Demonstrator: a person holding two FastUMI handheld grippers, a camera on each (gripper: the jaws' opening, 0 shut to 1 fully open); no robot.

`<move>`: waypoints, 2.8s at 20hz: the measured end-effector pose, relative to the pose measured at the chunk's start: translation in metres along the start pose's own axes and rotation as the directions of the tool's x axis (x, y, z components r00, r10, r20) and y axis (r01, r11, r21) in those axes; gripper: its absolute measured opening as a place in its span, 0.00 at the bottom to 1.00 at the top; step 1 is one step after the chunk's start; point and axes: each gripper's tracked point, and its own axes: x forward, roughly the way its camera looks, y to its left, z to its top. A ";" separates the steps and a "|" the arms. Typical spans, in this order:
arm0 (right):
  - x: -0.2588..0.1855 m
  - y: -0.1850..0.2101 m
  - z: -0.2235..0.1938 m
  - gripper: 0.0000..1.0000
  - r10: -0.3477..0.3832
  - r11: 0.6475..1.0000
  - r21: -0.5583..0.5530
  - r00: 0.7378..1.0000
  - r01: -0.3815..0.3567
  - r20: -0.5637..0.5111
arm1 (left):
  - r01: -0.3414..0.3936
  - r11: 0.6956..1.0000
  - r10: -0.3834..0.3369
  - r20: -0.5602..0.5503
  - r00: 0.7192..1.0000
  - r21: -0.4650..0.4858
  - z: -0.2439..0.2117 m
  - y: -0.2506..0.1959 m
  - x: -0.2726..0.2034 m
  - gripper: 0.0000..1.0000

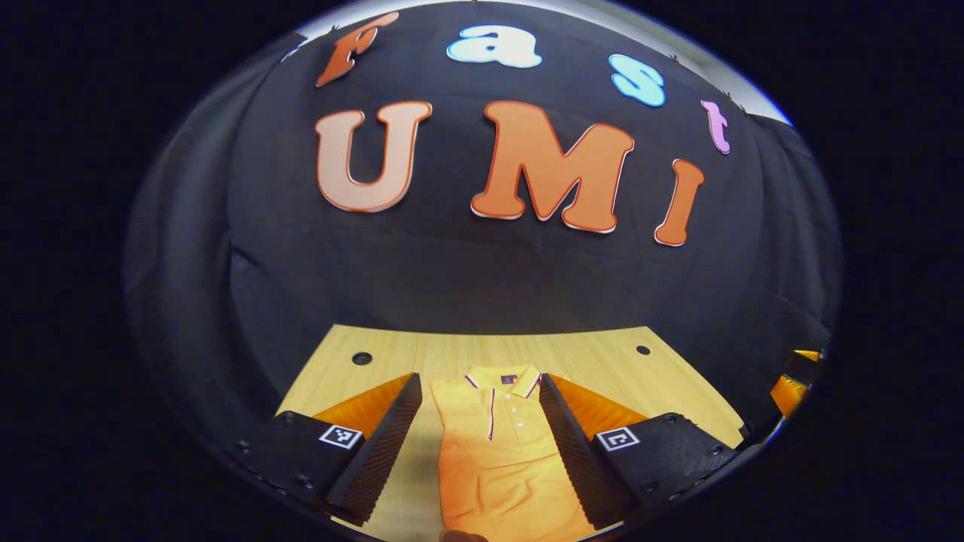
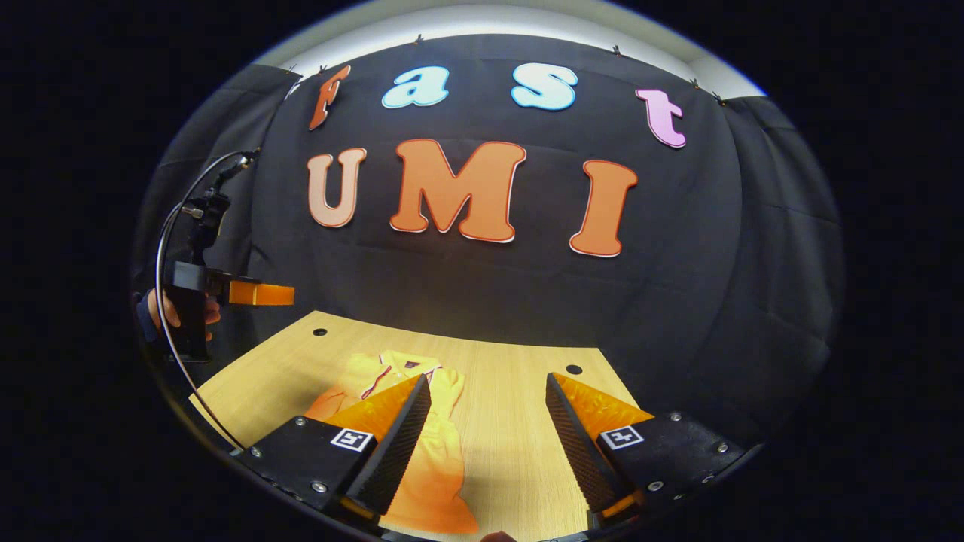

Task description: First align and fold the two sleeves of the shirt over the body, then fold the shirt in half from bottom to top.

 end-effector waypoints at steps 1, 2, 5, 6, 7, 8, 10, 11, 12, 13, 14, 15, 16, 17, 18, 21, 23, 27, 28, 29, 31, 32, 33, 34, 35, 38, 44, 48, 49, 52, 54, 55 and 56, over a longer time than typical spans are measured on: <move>-0.004 0.002 0.001 0.94 0.011 1.000 -0.006 1.000 -0.011 0.018 | -0.005 1.000 0.005 0.046 0.999 0.002 0.008 -0.003 -0.020 0.97; -0.007 0.003 0.003 0.94 0.022 1.000 -0.009 0.999 -0.022 0.036 | -0.015 1.000 0.014 0.082 0.997 0.005 0.014 -0.004 -0.038 0.96; -0.016 0.012 0.002 0.94 0.063 0.998 -0.019 0.995 -0.062 0.073 | -0.057 0.998 0.052 0.202 0.978 0.022 0.028 -0.006 -0.089 0.96; -0.019 0.013 0.001 0.94 0.071 0.997 -0.019 0.994 -0.070 0.083 | -0.070 0.997 0.060 0.251 0.966 0.030 0.034 -0.007 -0.105 0.96; -0.023 0.017 0.002 0.94 0.087 0.996 -0.021 0.991 -0.086 0.102 | -0.084 0.995 0.065 0.321 0.945 0.046 0.042 -0.008 -0.123 0.96; -0.026 0.020 0.004 0.94 0.100 0.995 -0.025 0.987 -0.098 0.123 | -0.096 0.993 0.066 0.382 0.922 0.061 0.052 -0.010 -0.140 0.96; -0.031 0.025 0.006 0.94 0.113 0.994 -0.026 0.977 -0.110 0.178 | -0.124 0.989 0.070 0.478 0.876 0.082 0.056 -0.012 -0.166 0.97; -0.032 0.027 0.006 0.94 0.112 0.994 -0.021 0.972 -0.110 0.207 | -0.151 0.986 0.095 0.489 0.867 0.077 0.050 -0.011 -0.169 0.97; -0.032 0.027 0.006 0.94 0.107 0.994 -0.012 0.968 -0.107 0.226 | -0.172 0.982 0.113 0.483 0.868 0.081 0.041 -0.011 -0.174 0.97; -0.032 0.030 0.000 0.93 0.111 0.993 0.000 0.967 -0.114 0.228 | -0.185 0.978 0.119 0.464 0.878 0.098 0.026 -0.011 -0.178 0.97; -0.030 0.035 -0.009 0.93 0.125 0.992 0.002 0.970 -0.129 0.206 | -0.187 0.976 0.123 0.428 0.895 0.112 0.007 -0.010 -0.179 0.97; -0.027 0.034 -0.023 0.93 0.122 0.992 -0.001 0.979 -0.124 0.165 | -0.174 0.977 0.113 0.387 0.915 0.125 -0.015 -0.012 -0.177 0.97; -0.025 0.032 -0.038 0.93 0.122 0.992 -0.009 0.986 -0.122 0.116 | -0.152 0.980 0.101 0.332 0.938 0.130 -0.035 -0.015 -0.172 0.97; -0.027 0.035 -0.054 0.94 0.121 0.993 -0.022 0.990 -0.120 0.079 | -0.136 0.982 0.095 0.281 0.955 0.130 -0.055 -0.017 -0.161 0.97; -0.026 0.034 -0.065 0.94 0.117 0.993 -0.030 0.992 -0.115 0.049 | -0.133 0.983 0.100 0.240 0.966 0.128 -0.070 -0.015 -0.154 0.96; -0.023 0.032 -0.104 0.94 0.119 0.992 -0.027 0.991 -0.121 -0.061 | -0.123 0.986 0.107 0.133 0.985 0.115 -0.109 -0.007 -0.138 0.96; -0.023 0.036 -0.130 0.95 0.135 0.991 -0.005 0.981 -0.137 -0.140 | -0.105 0.988 0.101 0.046 0.994 0.115 -0.137 -0.008 -0.130 0.96; -0.021 0.047 -0.178 0.95 0.162 0.986 0.027 0.944 -0.162 -0.286 | -0.093 0.988 0.107 -0.110 0.988 0.124 -0.187 0.001 -0.119 0.97; -0.023 0.048 -0.191 0.95 0.169 0.985 0.035 0.930 -0.167 -0.327 | -0.100 0.988 0.117 -0.145 0.983 0.121 -0.194 0.004 -0.119 0.96; -0.026 0.051 -0.206 0.95 0.176 0.984 0.046 0.915 -0.171 -0.364 | -0.104 0.988 0.123 -0.175 0.977 0.111 -0.205 0.004 -0.120 0.97; -0.026 0.051 -0.227 0.96 0.180 0.984 0.067 0.887 -0.167 -0.425 | -0.099 0.992 0.115 -0.226 0.967 0.080 -0.226 0.006 -0.118 0.97; -0.028 0.051 -0.237 0.96 0.180 0.984 0.074 0.874 -0.164 -0.452 | -0.098 0.993 0.112 -0.260 0.959 0.068 -0.237 0.008 -0.117 0.96; -0.029 0.051 -0.247 0.96 0.179 0.984 0.079 0.860 -0.161 -0.478 | -0.094 0.994 0.107 -0.293 0.950 0.059 -0.252 0.011 -0.115 0.96; -0.029 0.050 -0.256 0.96 0.178 0.984 0.081 0.848 -0.158 -0.500 | -0.088 0.995 0.100 -0.327 0.940 0.053 -0.263 0.011 -0.113 0.96; -0.031 0.048 -0.265 0.96 0.176 0.984 0.083 0.834 -0.156 -0.524 | -0.083 0.995 0.094 -0.362 0.928 0.046 -0.276 0.011 -0.110 0.97; -0.038 0.048 -0.289 0.96 0.185 0.983 0.095 0.788 -0.159 -0.588 | -0.071 0.997 0.075 -0.465 0.882 0.026 -0.308 0.010 -0.109 0.97; -0.041 0.048 -0.323 0.97 0.188 0.982 0.132 0.714 -0.134 -0.674 | -0.081 0.997 0.062 -0.638 0.768 0.000 -0.364 0.019 -0.097 0.98; -0.037 0.049 -0.335 0.97 0.181 0.984 0.128 0.680 -0.127 -0.710 | -0.065 0.998 0.048 -0.722 0.691 0.004 -0.391 0.015 -0.099 0.98; -0.036 0.050 -0.336 0.97 0.182 0.983 0.127 0.675 -0.131 -0.715 | -0.066 0.998 0.049 -0.738 0.673 0.006 -0.393 0.017 -0.097 0.98; -0.033 0.049 -0.341 0.97 0.171 0.985 0.100 0.662 -0.144 -0.730 | -0.066 0.997 0.063 -0.776 0.627 0.027 -0.408 0.020 -0.095 0.98; -0.033 0.049 -0.345 0.97 0.162 0.986 0.090 0.647 -0.143 -0.745 | -0.072 0.997 0.072 -0.799 0.596 0.036 -0.416 0.021 -0.095 0.98; -0.032 0.049 -0.348 0.97 0.153 0.987 0.088 0.636 -0.133 -0.756 | -0.070 0.997 0.069 -0.794 0.604 0.033 -0.413 0.020 -0.094 0.98; -0.031 0.049 -0.351 0.97 0.150 0.988 0.094 0.627 -0.121 -0.764 | -0.074 0.997 0.071 -0.801 0.595 0.034 -0.414 0.021 -0.094 0.98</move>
